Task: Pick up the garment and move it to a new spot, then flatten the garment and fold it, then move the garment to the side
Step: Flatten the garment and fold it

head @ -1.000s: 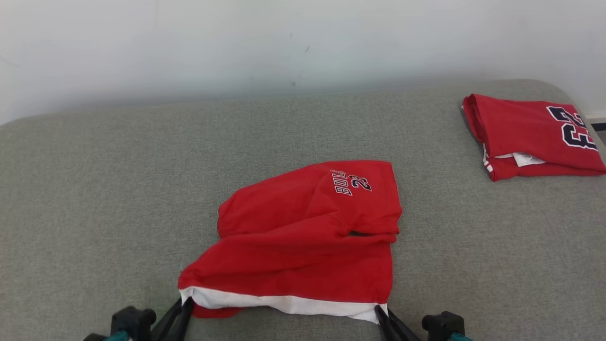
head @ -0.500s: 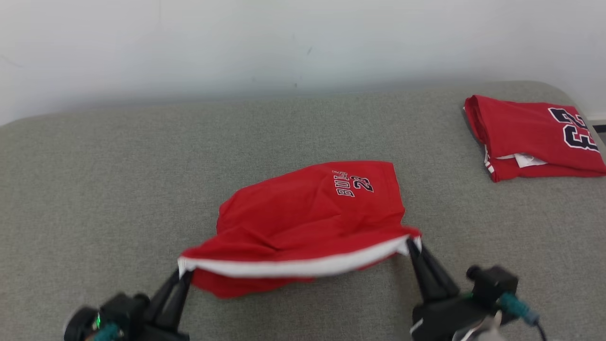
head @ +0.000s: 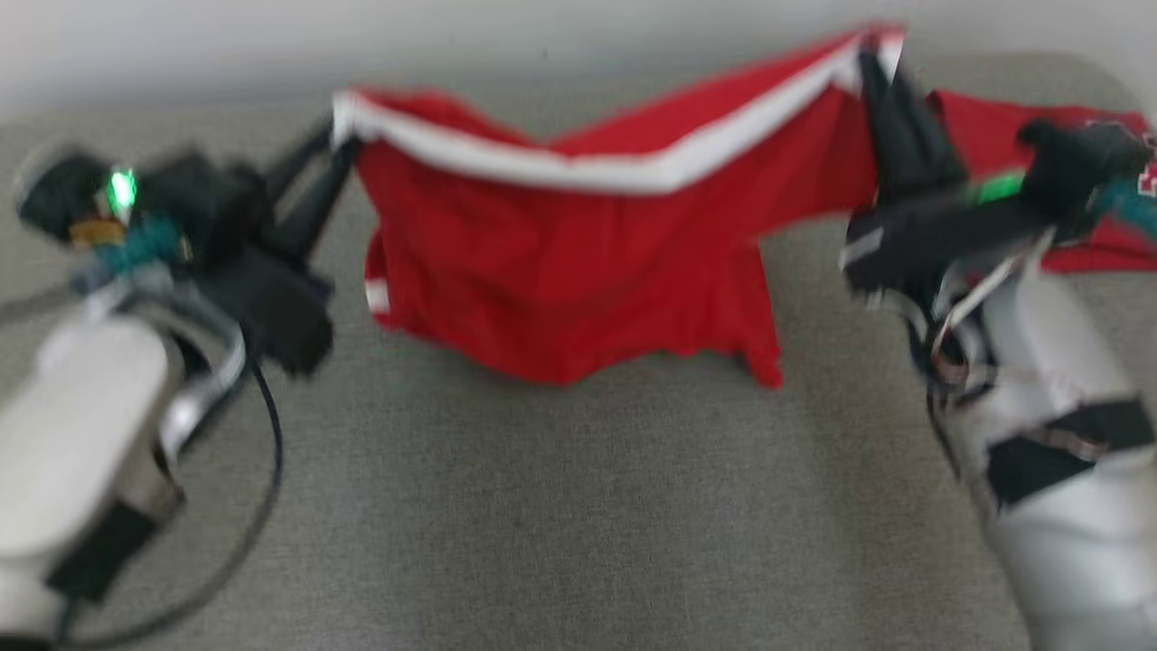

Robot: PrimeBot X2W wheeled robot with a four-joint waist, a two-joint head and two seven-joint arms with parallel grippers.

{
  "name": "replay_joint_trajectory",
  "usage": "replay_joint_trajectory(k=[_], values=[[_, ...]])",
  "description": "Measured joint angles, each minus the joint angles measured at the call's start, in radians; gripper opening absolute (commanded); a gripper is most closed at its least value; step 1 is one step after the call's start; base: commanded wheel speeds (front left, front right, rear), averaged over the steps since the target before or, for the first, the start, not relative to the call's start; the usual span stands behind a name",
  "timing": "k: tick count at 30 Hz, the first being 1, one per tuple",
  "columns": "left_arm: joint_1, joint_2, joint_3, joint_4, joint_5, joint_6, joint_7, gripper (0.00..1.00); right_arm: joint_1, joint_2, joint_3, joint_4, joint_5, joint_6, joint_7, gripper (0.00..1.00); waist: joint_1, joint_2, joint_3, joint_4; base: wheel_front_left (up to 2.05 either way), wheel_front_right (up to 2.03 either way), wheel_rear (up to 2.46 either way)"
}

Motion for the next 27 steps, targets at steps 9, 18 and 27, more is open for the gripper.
replay_joint_trajectory(k=[9,18,27], values=[[-0.595,0.017,-0.164,0.184,-0.132,0.0,0.069,0.0,-0.546,-0.012,0.001,0.192,0.094,0.0,0.1,0.0,0.0002,0.0001,0.189,0.0,0.0,0.0,0.0],[-0.974,0.007,-0.264,0.37,-0.206,0.0,0.063,0.0,-0.901,-0.017,0.02,0.327,0.139,0.0,0.171,0.0,0.0001,0.0001,0.341,-0.001,0.0,0.0,0.0],[-1.152,-0.016,-0.351,0.476,-0.262,0.0,0.005,0.0,-1.09,-0.019,0.072,0.437,0.146,0.0,0.177,0.0,0.0,0.0001,0.449,-0.007,0.0,0.0,0.0]])
